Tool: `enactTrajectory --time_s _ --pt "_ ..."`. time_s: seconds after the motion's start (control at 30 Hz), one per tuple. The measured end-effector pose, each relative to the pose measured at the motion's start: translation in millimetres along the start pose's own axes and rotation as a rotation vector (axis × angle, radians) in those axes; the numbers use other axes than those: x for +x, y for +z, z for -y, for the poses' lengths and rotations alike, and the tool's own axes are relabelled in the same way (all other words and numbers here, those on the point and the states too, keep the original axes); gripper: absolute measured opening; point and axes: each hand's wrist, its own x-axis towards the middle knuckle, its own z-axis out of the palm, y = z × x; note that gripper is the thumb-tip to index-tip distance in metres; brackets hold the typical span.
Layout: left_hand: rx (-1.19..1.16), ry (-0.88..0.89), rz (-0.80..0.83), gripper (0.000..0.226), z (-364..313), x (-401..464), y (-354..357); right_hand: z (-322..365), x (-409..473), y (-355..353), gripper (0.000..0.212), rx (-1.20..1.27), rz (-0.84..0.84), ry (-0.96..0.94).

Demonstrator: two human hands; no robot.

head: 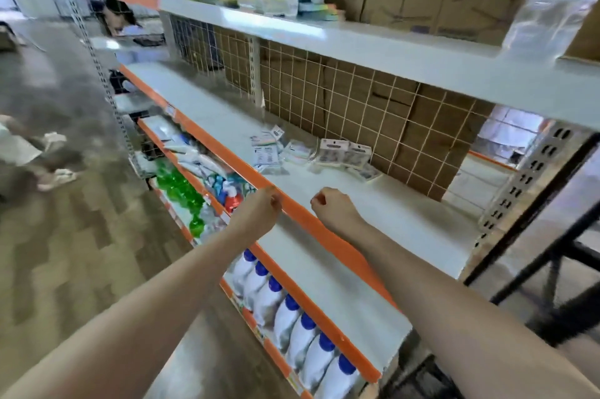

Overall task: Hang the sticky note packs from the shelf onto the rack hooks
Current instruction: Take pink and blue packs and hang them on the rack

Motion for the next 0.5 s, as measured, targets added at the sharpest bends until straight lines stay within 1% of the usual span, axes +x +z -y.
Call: enactTrajectory --time_s 0.13,0.27,0.4,0.5 --pt "0.007 0.012 0.024 0.022 22 42 2 6 46 20 0.019 -0.009 0.011 0.035" --pt "-0.009 -0.009 0.077 0.032 47 97 3 14 93 43 0.024 -0.017 0.014 0.062" --pt "0.029 0.042 0.123 0.036 78 144 6 24 145 65 0.029 -0.037 -0.023 0.114" --pt "0.038 0.070 0.154 0.036 97 179 5 33 179 78 0.034 -0.096 -0.048 0.136"
